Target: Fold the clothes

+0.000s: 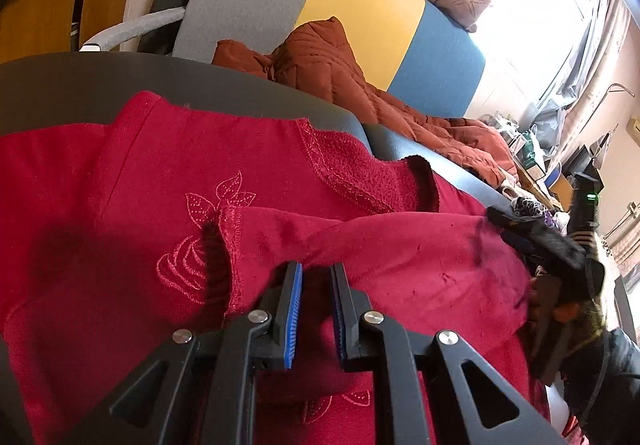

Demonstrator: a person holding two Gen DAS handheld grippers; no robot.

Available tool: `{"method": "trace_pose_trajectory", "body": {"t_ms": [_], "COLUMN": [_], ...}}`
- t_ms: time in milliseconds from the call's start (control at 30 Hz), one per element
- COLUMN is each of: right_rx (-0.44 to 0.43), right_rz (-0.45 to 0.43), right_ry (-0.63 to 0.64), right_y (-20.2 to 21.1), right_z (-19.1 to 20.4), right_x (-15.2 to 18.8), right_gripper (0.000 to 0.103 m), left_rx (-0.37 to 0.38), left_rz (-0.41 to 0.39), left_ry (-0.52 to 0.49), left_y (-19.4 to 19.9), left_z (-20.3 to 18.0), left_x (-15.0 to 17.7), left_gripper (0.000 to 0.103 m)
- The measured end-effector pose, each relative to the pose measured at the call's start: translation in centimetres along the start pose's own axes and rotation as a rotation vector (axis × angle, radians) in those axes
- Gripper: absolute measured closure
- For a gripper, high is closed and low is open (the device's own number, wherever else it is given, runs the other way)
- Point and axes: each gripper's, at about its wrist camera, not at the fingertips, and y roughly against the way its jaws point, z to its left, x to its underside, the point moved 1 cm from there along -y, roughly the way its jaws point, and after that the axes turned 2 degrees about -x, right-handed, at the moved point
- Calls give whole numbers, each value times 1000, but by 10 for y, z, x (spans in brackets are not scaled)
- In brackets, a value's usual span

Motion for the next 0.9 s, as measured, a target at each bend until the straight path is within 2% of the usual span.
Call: {"method": "trace_pose_trajectory", "body": {"t_ms": [67, 167, 233, 467, 567, 633, 700, 800, 900], "right_rx": [52, 180, 214, 170, 121, 77, 55, 91, 70], "right_rz": [16, 47, 46, 77, 33, 25, 58, 102, 81], "right_ry": [29, 124, 148, 147, 130, 122, 117, 101, 29], "right_y": [-9, -20, -20, -3, 26, 45, 52, 56, 63], "right_z": [2, 19, 22, 20, 23, 24, 23, 11, -8], "right_x": [-1, 1, 3, 4, 12, 21, 35, 58, 77], "right_gripper": [0, 0, 0, 0, 0, 0, 0, 0, 0], "left_rx": [2, 15, 15, 4, 9, 5, -1, -7, -7], "left_rz": [-2, -3, -3, -3, -2, -2, -3, -6, -8], "left_ry": [1, 17, 18, 14, 20, 21, 24, 41, 62], "left_y": [1, 1, 2, 2, 2, 3, 4, 9, 15], "left_z": [0, 3, 3, 1, 2, 3, 3, 4, 8], "left_x": [2, 3, 4, 3, 3, 3, 4, 8, 13], "left_gripper": [90, 90, 90, 90, 90, 90, 90, 90, 90]}}
